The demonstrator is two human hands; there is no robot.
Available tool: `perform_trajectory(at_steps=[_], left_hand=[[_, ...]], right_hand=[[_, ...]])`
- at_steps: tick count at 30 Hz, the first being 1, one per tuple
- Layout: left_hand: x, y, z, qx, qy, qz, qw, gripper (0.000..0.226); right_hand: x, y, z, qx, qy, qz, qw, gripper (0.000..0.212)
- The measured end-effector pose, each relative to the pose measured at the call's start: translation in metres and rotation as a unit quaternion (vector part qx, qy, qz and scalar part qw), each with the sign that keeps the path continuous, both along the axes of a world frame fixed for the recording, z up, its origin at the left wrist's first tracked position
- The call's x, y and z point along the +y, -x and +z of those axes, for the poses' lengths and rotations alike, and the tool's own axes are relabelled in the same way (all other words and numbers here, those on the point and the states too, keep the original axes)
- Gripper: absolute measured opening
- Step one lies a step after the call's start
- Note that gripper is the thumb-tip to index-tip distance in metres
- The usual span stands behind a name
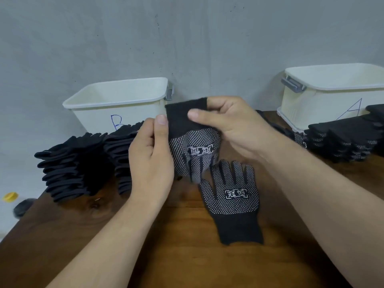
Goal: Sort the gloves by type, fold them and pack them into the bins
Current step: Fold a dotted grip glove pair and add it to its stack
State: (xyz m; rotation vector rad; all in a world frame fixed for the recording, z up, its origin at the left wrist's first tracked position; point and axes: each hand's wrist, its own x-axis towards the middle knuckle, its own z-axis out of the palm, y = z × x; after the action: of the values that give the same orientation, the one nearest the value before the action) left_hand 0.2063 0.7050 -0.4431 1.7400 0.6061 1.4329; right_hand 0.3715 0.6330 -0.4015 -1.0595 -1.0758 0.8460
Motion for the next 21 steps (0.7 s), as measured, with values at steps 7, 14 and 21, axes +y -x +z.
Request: perform_trajectory(at_steps=[7, 14, 21], left_hand=[[0.002, -0.012, -0.025, 0.115, -0.003, -0.060, 0.992, 0.017], [0.006, -0.017, -0.049, 0.411, -0.128, -0.161, 0.888, 0.022], [0.006, -0.015, -0.050, 0.481, -0.159, -0.221, 0.833, 0.055]], right_hand=[[-0.010, -0.047, 0.017, -0.013, -0.055, -0.098, 0.994, 0.018], [-0.008, -0.068, -0.001, -0.044, -0.034, -0.139, 0.989, 0.020], [-0.008, -0.072, -0.012, -0.049, -0.004, -0.145, 0.988, 0.011]])
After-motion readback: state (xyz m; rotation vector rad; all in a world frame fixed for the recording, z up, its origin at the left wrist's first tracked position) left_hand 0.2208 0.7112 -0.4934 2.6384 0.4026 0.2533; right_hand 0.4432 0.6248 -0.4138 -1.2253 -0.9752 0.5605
